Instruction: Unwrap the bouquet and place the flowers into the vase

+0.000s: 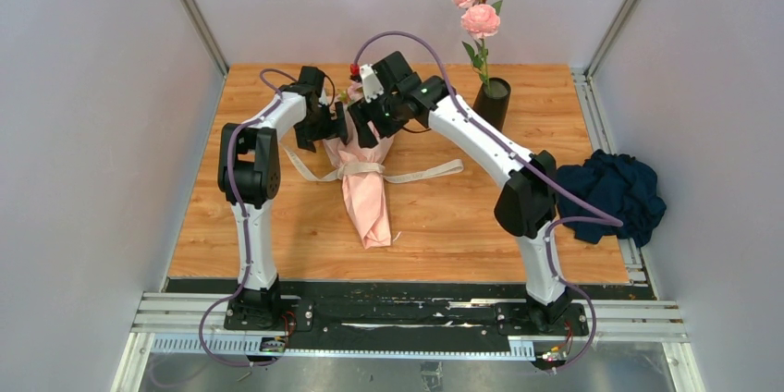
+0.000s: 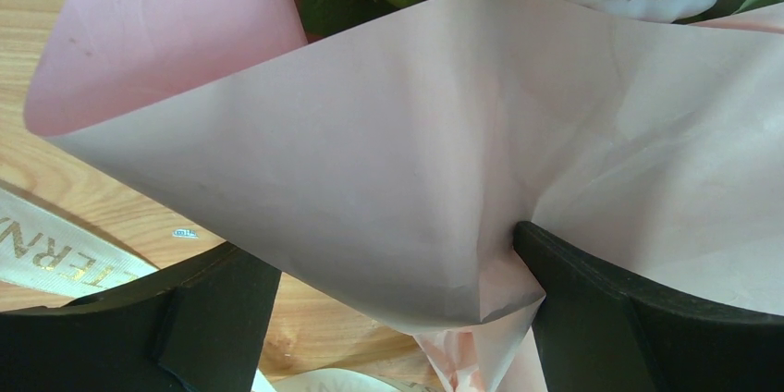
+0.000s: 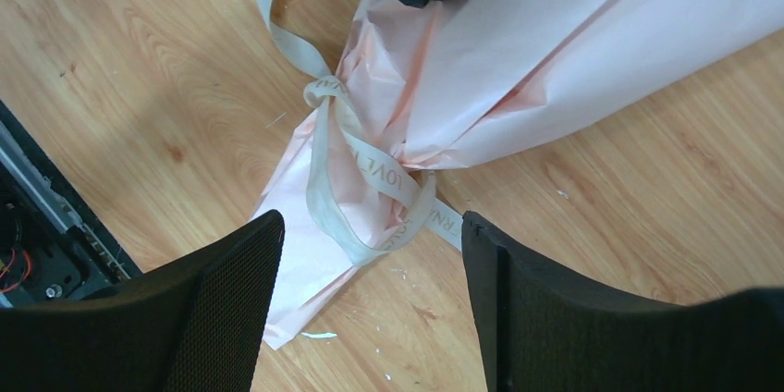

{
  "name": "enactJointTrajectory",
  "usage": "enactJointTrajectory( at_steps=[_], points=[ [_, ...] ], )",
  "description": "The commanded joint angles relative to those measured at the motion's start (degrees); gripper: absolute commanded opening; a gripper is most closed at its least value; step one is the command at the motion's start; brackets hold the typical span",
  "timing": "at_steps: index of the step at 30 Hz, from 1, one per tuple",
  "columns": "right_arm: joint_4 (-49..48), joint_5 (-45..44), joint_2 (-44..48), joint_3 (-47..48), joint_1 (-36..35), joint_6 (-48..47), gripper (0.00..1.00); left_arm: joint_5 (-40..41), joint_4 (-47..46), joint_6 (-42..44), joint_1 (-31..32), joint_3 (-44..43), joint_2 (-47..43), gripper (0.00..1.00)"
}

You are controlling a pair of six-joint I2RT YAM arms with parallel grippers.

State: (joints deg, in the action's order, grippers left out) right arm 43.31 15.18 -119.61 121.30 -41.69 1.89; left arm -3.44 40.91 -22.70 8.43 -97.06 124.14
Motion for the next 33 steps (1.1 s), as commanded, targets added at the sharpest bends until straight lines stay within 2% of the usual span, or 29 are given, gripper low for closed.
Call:
enactJointTrajectory(
  at_steps=[1,9,16,18,20,21,22,23,28,33],
  points=[
    [1.1,3.0,-1.4,-2.2,-2.2,-0.8,0.74,-0.9,0.1,-0.4,-0.2,1.2,1.2,1.0],
    [1.4,4.7,-5.0,-2.6,-4.2,-1.4,0.74,-0.6,-0.4,-0.2,-0.2,2.4,0.6,1.0],
    [1.2,3.8,-5.2,-6.5,-4.3,-1.6,0.73,-1.0,-0.4,-0.4,-0.2,2.2,0.5,1.0],
    [1.2,3.5,-4.9,-7.1,-4.3,-1.6,0.62,-1.3,-0.4,-0.5,-0.2,2.1,0.4,1.0],
    [1.2,3.4,-4.6,-7.1,-4.3,-1.6,0.41,-1.2,-0.4,-0.4,-0.2,2.0,0.3,1.0],
    [1.3,3.1,-4.4,-6.9,-4.3,-1.6,0.17,-1.1,-0.4,-0.3,-0.2,2.1,0.3,1.0],
    [1.4,2.7,-4.1,-6.7,-4.3,-1.6,0.03,-1.1,-0.4,-0.3,-0.1,2.1,0.2,1.0],
    [1.5,2.3,-3.8,-6.4,-4.3,-1.6,0.0,-1.1,-0.4,-0.3,-0.2,2.2,0.2,1.0],
    [3.4,-2.1,-1.2,-2.4,-4.1,-1.6,0.0,-1.2,-0.4,-0.4,-0.2,1.8,0.4,1.0],
    [6.9,-4.1,6.5,3.8,-1.9,-0.9,0.0,0.1,-0.1,-0.7,-0.3,1.1,1.1,1.0]
  ],
)
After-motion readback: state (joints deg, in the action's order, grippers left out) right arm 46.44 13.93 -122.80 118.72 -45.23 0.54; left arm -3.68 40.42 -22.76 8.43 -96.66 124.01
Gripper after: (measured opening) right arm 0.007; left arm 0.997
